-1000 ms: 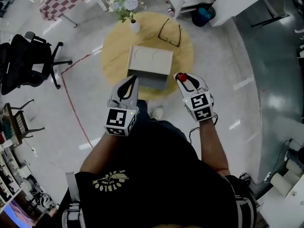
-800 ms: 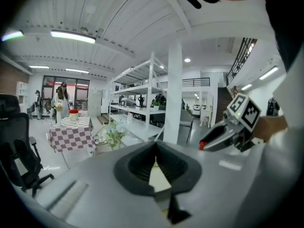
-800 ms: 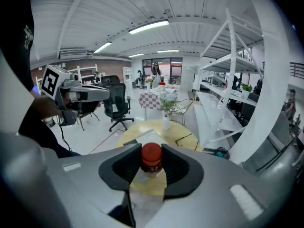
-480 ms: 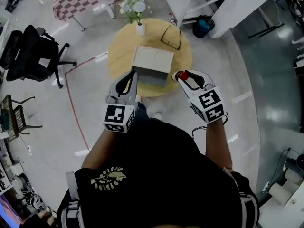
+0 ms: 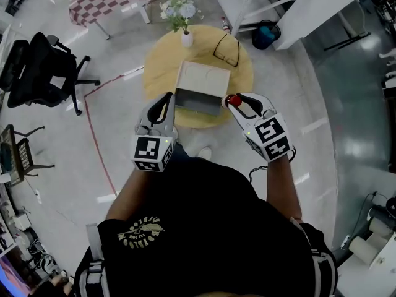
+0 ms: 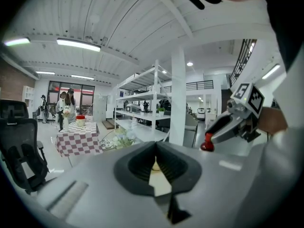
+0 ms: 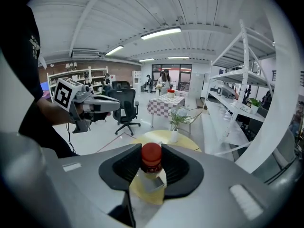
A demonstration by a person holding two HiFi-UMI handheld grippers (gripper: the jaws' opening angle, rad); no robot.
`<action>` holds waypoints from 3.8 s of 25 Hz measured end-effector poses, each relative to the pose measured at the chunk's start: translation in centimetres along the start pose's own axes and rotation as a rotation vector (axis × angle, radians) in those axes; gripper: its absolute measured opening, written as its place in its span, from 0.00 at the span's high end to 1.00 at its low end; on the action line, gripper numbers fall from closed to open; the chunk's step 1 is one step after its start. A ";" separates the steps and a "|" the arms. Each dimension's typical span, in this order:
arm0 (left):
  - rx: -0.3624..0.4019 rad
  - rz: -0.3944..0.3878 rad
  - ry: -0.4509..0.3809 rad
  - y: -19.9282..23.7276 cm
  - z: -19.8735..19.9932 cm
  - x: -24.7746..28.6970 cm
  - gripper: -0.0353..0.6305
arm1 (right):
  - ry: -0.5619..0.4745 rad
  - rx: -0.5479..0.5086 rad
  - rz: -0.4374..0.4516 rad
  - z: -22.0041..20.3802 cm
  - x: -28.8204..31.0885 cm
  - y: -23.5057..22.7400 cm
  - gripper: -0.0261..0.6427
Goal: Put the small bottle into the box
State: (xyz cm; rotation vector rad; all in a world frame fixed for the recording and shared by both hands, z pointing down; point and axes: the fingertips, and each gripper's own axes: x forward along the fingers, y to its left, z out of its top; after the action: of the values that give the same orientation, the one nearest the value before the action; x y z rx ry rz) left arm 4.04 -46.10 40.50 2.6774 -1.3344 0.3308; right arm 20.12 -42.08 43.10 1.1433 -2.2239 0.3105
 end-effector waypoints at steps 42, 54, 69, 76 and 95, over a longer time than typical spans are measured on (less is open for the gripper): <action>0.053 -0.324 0.380 11.0 -13.4 13.1 0.95 | 0.264 0.334 -0.257 -13.3 21.3 0.7 0.75; 0.056 -0.233 0.431 11.3 -16.0 13.2 0.95 | 0.256 0.243 -0.229 -18.5 25.8 -0.3 0.75; 0.045 -0.143 0.118 5.5 -1.1 16.1 0.95 | -0.091 0.162 -0.037 -5.0 13.7 -5.1 0.68; -0.046 -0.104 -0.084 4.2 6.5 14.8 0.95 | -0.515 0.080 -0.210 7.8 2.7 -11.2 0.95; 0.054 -0.055 -0.036 1.4 6.3 11.3 0.95 | -0.543 0.188 -0.188 4.5 1.6 -11.8 0.95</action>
State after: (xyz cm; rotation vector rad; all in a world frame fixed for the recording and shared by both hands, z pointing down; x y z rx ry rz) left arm 10.42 -57.01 37.25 2.7711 -1.2771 0.3184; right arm 26.97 -52.26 39.77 1.6865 -2.5558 0.1403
